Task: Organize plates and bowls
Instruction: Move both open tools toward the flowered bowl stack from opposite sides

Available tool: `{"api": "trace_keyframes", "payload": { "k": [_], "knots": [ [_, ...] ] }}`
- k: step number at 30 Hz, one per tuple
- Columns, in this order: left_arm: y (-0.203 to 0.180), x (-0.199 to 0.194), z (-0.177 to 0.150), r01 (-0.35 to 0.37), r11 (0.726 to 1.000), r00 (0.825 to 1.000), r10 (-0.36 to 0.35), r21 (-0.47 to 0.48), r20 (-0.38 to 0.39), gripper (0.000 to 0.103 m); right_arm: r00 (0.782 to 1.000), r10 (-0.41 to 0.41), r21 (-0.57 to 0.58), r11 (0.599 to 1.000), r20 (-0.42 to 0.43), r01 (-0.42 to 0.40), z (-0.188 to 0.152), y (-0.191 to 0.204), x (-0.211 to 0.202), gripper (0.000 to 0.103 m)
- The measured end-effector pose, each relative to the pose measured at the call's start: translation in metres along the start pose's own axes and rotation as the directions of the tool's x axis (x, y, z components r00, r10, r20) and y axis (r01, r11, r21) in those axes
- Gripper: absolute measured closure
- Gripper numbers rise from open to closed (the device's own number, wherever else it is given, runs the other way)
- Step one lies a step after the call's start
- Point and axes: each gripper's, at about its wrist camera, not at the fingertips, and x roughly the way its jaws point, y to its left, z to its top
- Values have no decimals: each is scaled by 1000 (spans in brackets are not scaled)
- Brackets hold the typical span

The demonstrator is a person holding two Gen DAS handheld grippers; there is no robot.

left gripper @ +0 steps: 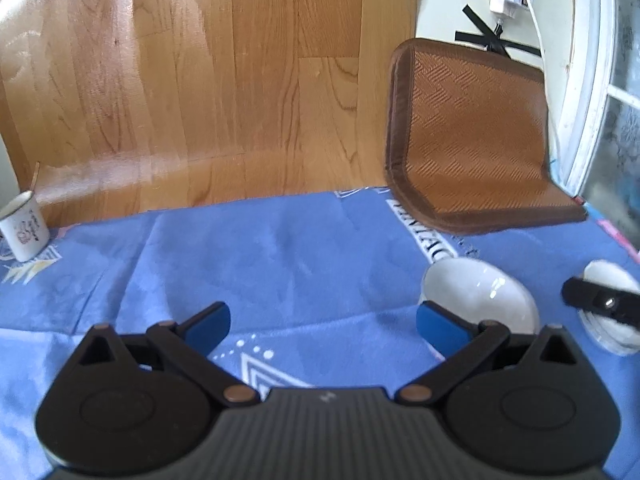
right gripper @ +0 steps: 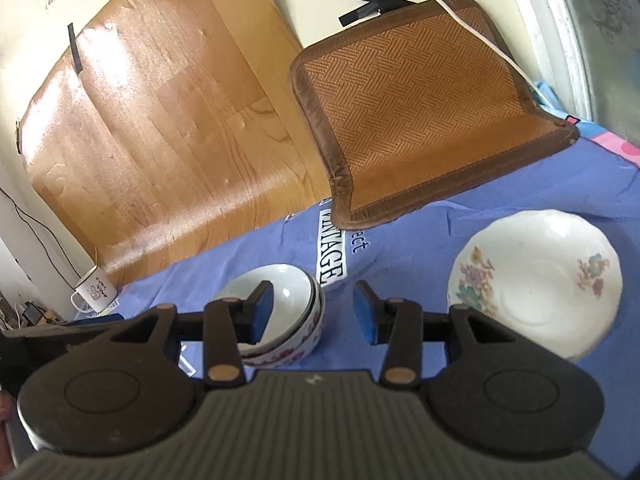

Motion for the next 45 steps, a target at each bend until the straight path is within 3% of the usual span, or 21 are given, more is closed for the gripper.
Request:
{"api": "trace_keyframes", "payload": {
  "k": [6,13,28,40,45],
  "knots": [
    [-4,12,13,91,996,995,-92,-22,-30,0,1000,1,-6,1000,-13,-1,5,0,12,56],
    [-14,30,13,114,993,991,-115,-16,-70,5,999,5,-3,1000,-40,-5,6,-2,22,55],
    [24,54,3,214,952,962,-244,-221,-119,5,999,-2,16,1000,-54,3,3,-5,25,55],
    [27,67,-7,239,937,946,-284,-254,-156,5,999,-2,-2,1000,-54,2,4,-1,25,55],
    [20,53,2,235,950,957,-263,-206,-124,4,998,2,-8,1000,-59,-2,4,0,27,55]
  ]
}}
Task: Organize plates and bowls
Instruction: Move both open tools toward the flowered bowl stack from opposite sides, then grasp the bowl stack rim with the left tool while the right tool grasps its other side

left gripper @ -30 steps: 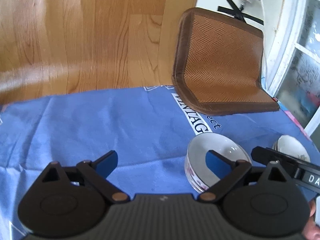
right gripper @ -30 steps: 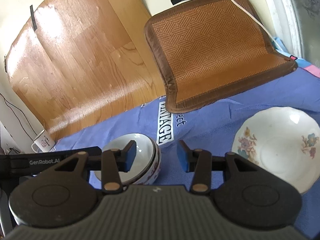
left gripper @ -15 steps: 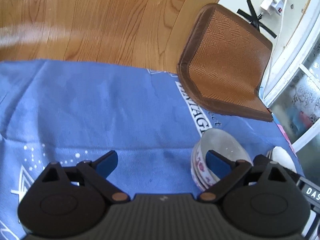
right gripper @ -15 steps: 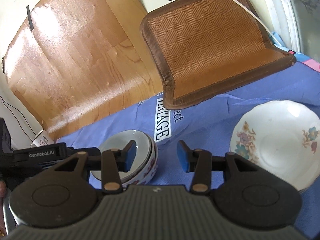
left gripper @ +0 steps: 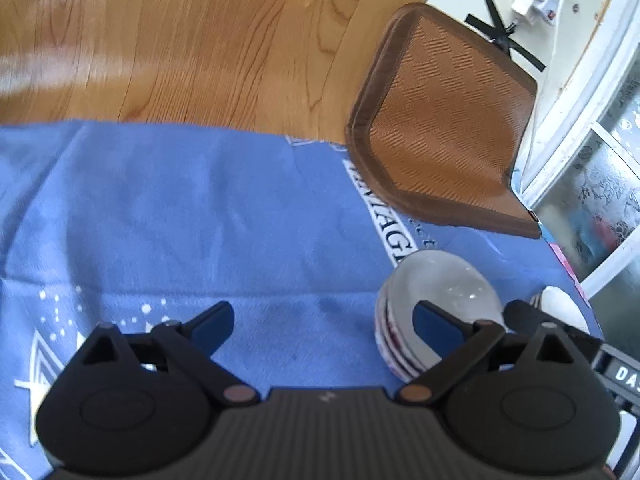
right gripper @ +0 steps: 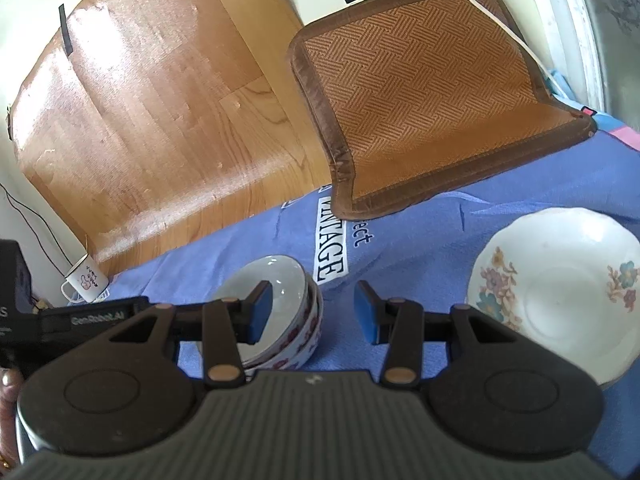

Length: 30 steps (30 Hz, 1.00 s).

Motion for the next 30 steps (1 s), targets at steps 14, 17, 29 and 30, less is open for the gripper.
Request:
{"api": "trace_keyframes", "payload": {
  "k": [14,17,29,30],
  "knots": [
    [-40,-4,-1,-158,968,987,151,197,53,6,1000,0,-10,1000,-6,0,1,1,1,55],
    [-44,-6,-2,-179,959,983,167,219,72,6,1000,-1,-14,1000,-3,1,1,1,0,55],
    [-46,-4,-2,-184,956,983,173,229,64,10,1000,1,-17,1000,-7,-1,1,1,1,55],
    [-47,-3,-2,-182,956,983,172,231,62,10,1000,1,-17,1000,-8,-1,1,1,1,55]
  ]
}}
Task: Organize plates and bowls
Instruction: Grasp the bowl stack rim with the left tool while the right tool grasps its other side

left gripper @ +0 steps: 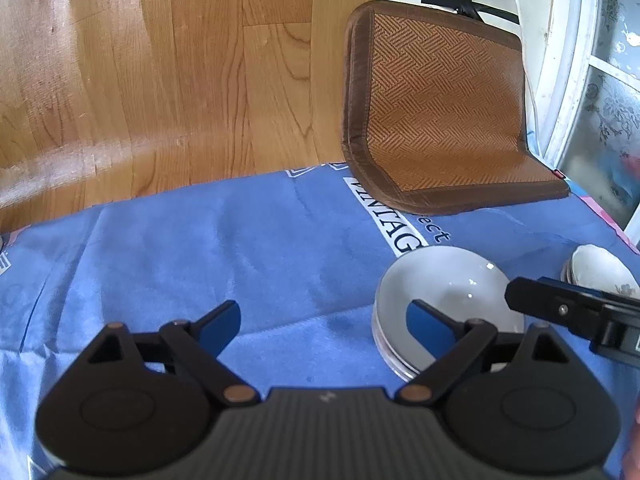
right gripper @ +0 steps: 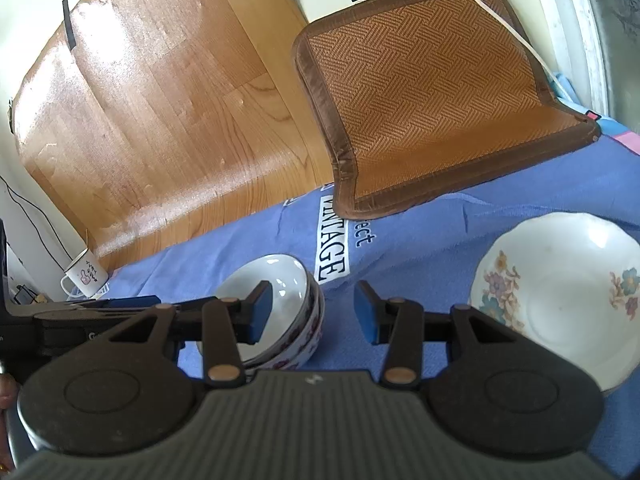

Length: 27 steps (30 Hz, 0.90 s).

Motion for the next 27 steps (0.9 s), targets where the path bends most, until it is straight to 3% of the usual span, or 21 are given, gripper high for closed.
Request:
{"api": "trace_keyframes", "payload": {
  "k": [7,20,25,26,27],
  "knots": [
    [1,6,0,32,999,999,-32,-8,-25,13,1000,8,7,1000,-27,-8,1,-2,4,55],
    [9,25,4,149,984,981,-160,-101,-107,39,990,39,32,999,-136,-35,4,-4,24,55],
    [17,39,-1,240,951,957,-266,-193,-119,45,976,100,101,992,-194,-82,1,-10,39,60],
    [19,40,-1,262,940,950,-291,-217,-113,54,967,134,137,985,-218,-106,1,-12,43,67],
    [21,40,-1,304,922,935,-337,-241,-108,70,963,133,148,984,-234,-99,1,-11,45,70]
  ]
}}
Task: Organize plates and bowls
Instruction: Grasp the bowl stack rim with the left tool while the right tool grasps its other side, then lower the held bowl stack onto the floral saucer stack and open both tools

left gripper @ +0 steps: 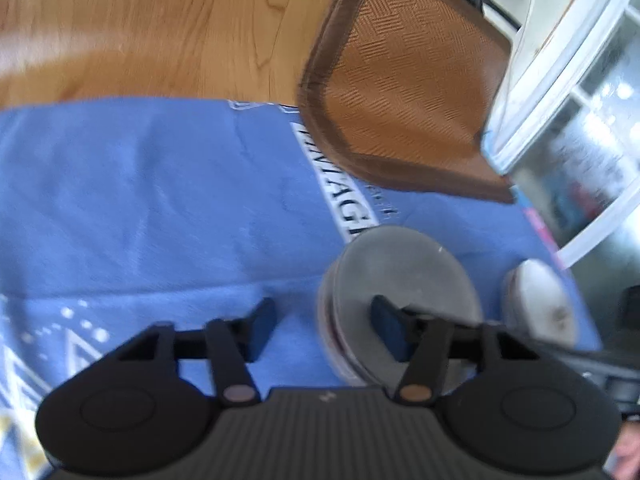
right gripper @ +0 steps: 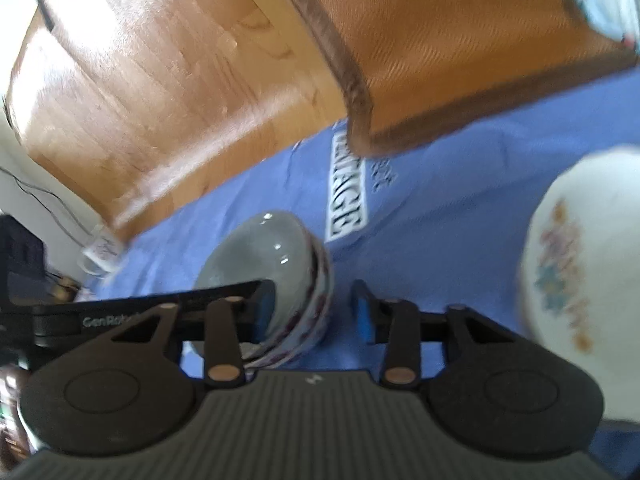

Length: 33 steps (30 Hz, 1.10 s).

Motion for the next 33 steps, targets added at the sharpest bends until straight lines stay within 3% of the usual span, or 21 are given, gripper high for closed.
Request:
{"api": "trace_keyframes", "payload": {
  "k": [1,4,8,16,20,25,33],
  "knots": [
    [-1,-1,0,29,1000,1000,-29,-12,-6,73,1000,-21,-14,1000,7,21,-1,4,0,72],
    [-12,-6,-3,-26,999,1000,25,28,19,73,1000,-23,-2,1000,8,23,-3,7,-4,74],
    [-21,-13,-8,-44,998,999,43,51,33,73,1000,-11,19,1000,12,10,-5,6,-13,75],
    [-80,-28,9,0,989,997,-10,145,71,73,991,-35,-1,999,132,35,13,1,-72,75],
    [-124,-9,14,56,980,997,-65,191,41,73,976,-119,7,993,184,120,19,-20,-106,75],
    [-168,30,9,127,967,992,-122,220,-35,73,961,-207,77,978,184,196,20,-62,-134,75],
    [-182,66,5,118,970,989,-95,213,-115,73,968,-221,136,969,122,205,23,-101,-129,74]
  ]
}}
